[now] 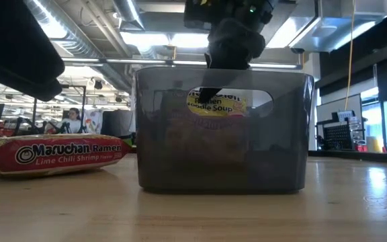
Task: Sort Maruchan noodles
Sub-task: Put the green noodle pack into the black bin
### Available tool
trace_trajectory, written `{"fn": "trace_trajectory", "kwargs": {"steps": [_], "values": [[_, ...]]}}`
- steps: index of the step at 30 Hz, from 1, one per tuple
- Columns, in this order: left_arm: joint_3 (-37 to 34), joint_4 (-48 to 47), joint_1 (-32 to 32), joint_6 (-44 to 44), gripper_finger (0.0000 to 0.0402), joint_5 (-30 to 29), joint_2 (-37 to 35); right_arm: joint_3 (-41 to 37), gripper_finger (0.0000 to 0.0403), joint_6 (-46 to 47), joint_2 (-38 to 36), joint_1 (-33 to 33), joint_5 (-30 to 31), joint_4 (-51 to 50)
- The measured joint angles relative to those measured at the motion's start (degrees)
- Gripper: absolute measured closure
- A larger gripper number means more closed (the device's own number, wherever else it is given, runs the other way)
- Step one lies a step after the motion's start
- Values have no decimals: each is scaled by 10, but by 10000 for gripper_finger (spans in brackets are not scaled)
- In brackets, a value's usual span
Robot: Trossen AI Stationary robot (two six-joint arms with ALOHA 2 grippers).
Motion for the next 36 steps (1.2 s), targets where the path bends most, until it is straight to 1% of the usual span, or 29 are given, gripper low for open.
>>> {"fn": "trace_trajectory", "kwargs": {"steps": [4,6,9,15,18,21,23,25,27,29,31,33,36], "values": [[0,7,1,0,195,1,0,0,134,2,-11,0,-22,-7],[0,7,1,0,195,1,0,0,134,12,-29,4,-40,-18],[0,7,4,0,195,5,0,0,134,17,-63,18,-41,-38],[17,-43,14,-2,195,73,-10,0,134,37,-107,72,-17,-85],[17,-116,15,-36,195,91,-38,-22,134,49,-120,105,3,-74],[18,-216,15,-89,195,101,-65,-54,134,68,-127,134,18,-34],[15,-287,16,-121,195,125,-82,-74,134,80,-127,154,19,1],[7,-341,22,-135,195,147,-98,-96,134,89,-127,172,19,58],[-16,-361,28,-137,195,158,-117,-119,134,92,-127,185,19,115],[-51,-350,40,-126,195,168,-143,-137,134,104,-126,196,19,158],[-102,-321,51,-125,195,178,-176,-149,134,113,-126,204,21,193],[-162,-268,64,-122,195,181,-212,-163,134,121,-126,211,31,237],[-261,-152,87,-122,195,184,-275,-186,134,130,-125,215,34,284]]}}
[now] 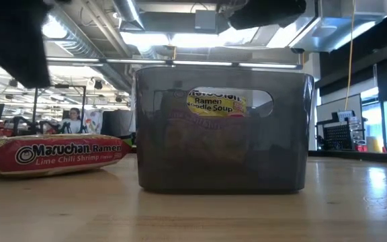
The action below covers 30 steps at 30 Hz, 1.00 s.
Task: Sort Maruchan noodles
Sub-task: Put the green noodle pack into the black bin
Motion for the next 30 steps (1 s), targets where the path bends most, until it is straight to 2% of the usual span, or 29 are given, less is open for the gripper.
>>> {"fn": "trace_trajectory", "kwargs": {"steps": [5,10,13,16,19,23,26,30], "values": [[-131,210,36,-18,195,15,-78,-23,134,23,0,-1,21,37],[-178,274,59,-52,195,36,-80,-39,134,25,0,-1,38,68],[-187,289,63,-31,195,52,-70,-39,134,21,0,-1,39,69],[-184,327,51,32,195,83,-66,-39,134,18,0,-1,37,72],[-184,353,24,89,195,121,-62,-39,134,16,0,-1,30,70],[-183,394,-31,148,195,143,-60,-39,134,16,0,-1,25,71],[-176,389,-62,133,195,123,-62,-39,134,16,0,-1,24,77],[-136,387,-89,122,195,63,-66,-39,134,16,0,-1,23,78]]}}
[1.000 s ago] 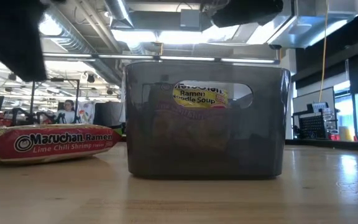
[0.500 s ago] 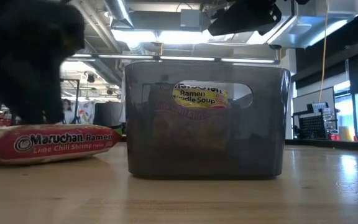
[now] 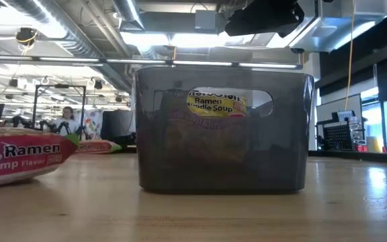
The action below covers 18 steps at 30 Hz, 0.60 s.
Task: Sort Maruchan noodles
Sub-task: Put the green noodle pack into the black bin
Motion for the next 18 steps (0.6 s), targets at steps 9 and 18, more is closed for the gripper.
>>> {"fn": "trace_trajectory", "kwargs": {"steps": [9,18], "values": [[17,-120,-13,-34,195,-49,4,0,134,2,0,0,-4,9],[18,-44,1,72,195,13,68,0,134,2,0,0,-21,6]]}}
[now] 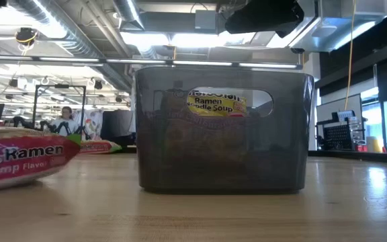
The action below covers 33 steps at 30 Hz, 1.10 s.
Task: Sort Maruchan noodles
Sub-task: Put the green noodle pack into the black bin
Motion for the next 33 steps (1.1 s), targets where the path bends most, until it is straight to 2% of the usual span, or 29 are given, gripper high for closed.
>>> {"fn": "trace_trajectory", "kwargs": {"steps": [4,11,18,20,24,28,33], "values": [[2,103,4,36,195,-6,20,0,134,-2,0,0,-4,0],[0,209,28,109,195,-28,44,0,134,-2,0,0,-26,-3],[2,378,56,170,195,49,94,0,134,-2,0,0,-48,-4],[1,394,55,170,195,48,98,0,134,-2,0,0,-49,-4],[0,420,54,190,195,12,100,0,134,-3,0,0,-49,-4],[-1,443,63,212,195,11,101,0,134,-3,0,1,-63,-10],[-1,455,67,228,195,-3,105,0,134,-11,10,31,-69,-11]]}}
